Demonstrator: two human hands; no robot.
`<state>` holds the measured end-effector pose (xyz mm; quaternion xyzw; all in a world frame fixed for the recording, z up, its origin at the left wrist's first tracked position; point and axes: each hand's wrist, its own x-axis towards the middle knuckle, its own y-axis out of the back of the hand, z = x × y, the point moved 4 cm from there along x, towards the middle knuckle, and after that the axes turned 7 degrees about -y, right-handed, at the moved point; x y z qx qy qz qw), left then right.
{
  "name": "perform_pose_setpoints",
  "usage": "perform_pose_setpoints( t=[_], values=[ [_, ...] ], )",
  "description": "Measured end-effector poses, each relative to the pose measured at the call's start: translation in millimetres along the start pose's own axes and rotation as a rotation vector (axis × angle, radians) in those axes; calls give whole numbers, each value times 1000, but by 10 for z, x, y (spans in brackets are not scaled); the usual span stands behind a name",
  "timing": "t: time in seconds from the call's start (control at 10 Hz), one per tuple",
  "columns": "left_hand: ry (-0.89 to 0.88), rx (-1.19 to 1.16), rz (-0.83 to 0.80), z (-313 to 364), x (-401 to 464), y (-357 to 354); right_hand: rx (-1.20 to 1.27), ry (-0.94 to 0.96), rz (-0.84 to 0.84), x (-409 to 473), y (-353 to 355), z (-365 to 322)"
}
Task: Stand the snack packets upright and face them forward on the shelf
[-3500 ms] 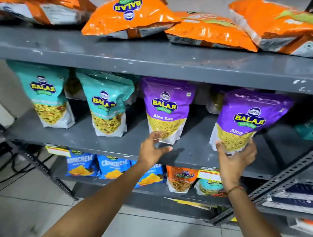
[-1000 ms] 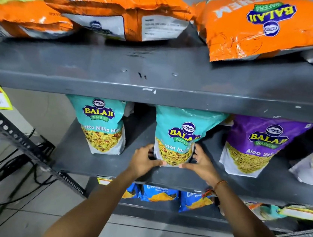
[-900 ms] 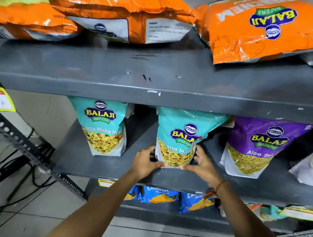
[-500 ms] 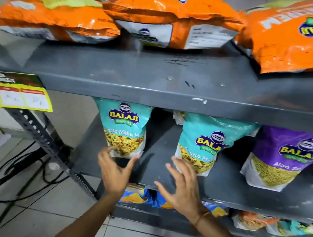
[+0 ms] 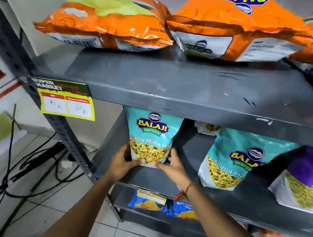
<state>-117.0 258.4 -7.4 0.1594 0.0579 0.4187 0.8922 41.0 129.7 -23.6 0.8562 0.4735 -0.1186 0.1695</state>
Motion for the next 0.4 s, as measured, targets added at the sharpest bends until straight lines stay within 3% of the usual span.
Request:
perform_pose_setpoints(
  t=[0.3,0.4],
  values=[
    [71,102,-36,46,-126,49,-40,-4,-22,-116,-2,-23],
    [21,115,67,178,-232,40,-24,44,52,-200,13,-66]
  ],
)
